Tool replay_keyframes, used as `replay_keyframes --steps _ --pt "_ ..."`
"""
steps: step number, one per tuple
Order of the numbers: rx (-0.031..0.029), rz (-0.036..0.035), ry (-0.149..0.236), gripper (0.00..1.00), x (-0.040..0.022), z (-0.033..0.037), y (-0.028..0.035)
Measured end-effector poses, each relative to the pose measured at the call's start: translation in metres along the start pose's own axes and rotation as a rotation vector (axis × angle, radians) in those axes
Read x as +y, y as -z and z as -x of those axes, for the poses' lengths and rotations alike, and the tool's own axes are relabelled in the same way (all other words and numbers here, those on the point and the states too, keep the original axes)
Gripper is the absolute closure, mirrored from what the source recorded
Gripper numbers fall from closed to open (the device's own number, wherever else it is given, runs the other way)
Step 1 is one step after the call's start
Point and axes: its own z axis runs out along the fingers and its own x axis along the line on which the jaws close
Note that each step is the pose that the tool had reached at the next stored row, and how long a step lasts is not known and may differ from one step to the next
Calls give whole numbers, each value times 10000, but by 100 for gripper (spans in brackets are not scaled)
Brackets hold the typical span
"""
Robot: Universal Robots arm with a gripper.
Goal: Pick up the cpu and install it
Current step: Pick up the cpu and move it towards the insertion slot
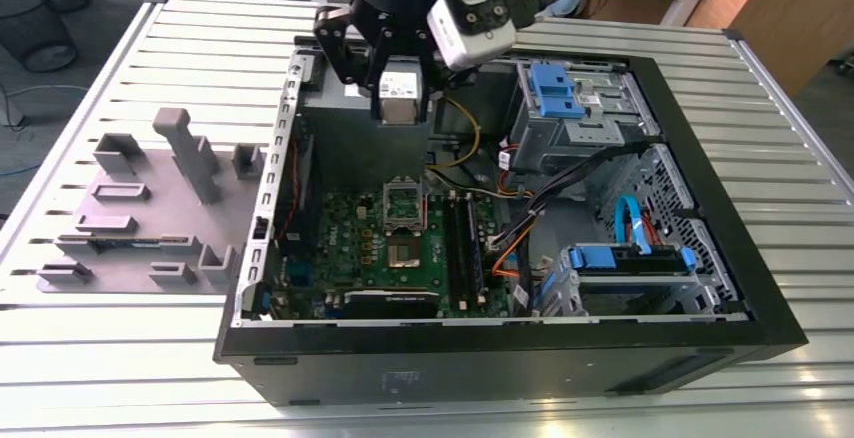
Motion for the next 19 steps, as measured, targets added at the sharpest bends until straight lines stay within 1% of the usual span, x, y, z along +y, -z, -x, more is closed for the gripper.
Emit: replay_keyframes --steps 6,8,15,19 --pt "0 -1 0 53 -112 0 4" --pt "-1 1 1 53 -132 0 4" --pt "0 0 0 53 -135 0 1" --pt "-1 10 0 53 -137 0 -49"
